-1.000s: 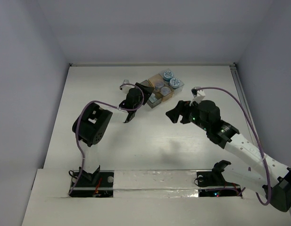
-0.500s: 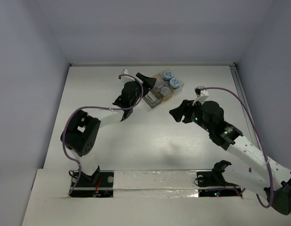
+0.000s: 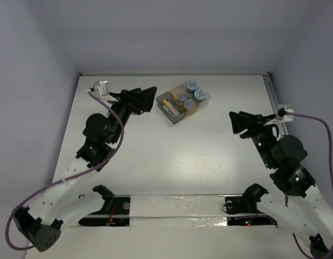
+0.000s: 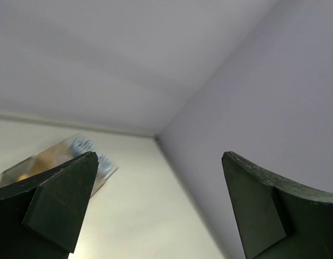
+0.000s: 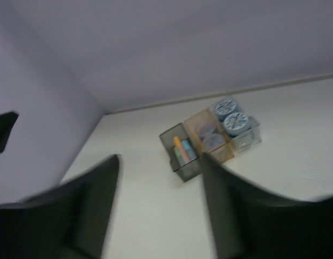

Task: Sort the stationery into containers
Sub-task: Reset both arms

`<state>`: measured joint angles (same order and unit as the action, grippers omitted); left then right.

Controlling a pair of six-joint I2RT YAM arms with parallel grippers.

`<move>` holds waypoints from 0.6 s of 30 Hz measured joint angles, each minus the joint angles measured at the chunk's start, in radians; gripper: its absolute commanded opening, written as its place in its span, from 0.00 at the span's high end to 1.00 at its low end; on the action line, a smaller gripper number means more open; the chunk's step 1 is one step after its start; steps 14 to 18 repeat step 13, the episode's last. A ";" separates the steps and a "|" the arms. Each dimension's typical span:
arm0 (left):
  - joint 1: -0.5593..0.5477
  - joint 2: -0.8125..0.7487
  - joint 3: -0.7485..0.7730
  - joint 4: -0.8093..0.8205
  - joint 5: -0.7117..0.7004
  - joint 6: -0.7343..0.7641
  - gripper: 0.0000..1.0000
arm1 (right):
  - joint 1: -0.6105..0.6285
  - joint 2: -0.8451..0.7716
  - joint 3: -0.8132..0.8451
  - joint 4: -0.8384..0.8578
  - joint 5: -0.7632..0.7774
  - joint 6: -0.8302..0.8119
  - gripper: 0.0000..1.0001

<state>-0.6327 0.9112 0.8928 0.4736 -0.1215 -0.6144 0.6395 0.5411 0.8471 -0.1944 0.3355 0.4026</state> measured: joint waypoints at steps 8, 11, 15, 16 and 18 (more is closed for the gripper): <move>0.006 -0.304 -0.135 -0.328 -0.151 0.142 0.01 | -0.003 -0.079 -0.021 -0.043 0.198 -0.036 0.00; 0.006 -0.359 -0.153 -0.370 -0.172 0.178 0.01 | -0.004 -0.040 -0.057 -0.080 0.211 -0.008 0.00; 0.006 -0.373 -0.154 -0.373 -0.182 0.192 0.01 | -0.004 -0.003 -0.073 -0.102 0.207 0.011 0.00; 0.006 -0.373 -0.154 -0.373 -0.182 0.192 0.01 | -0.004 -0.003 -0.073 -0.102 0.207 0.011 0.00; 0.006 -0.373 -0.154 -0.373 -0.182 0.192 0.01 | -0.004 -0.003 -0.073 -0.102 0.207 0.011 0.00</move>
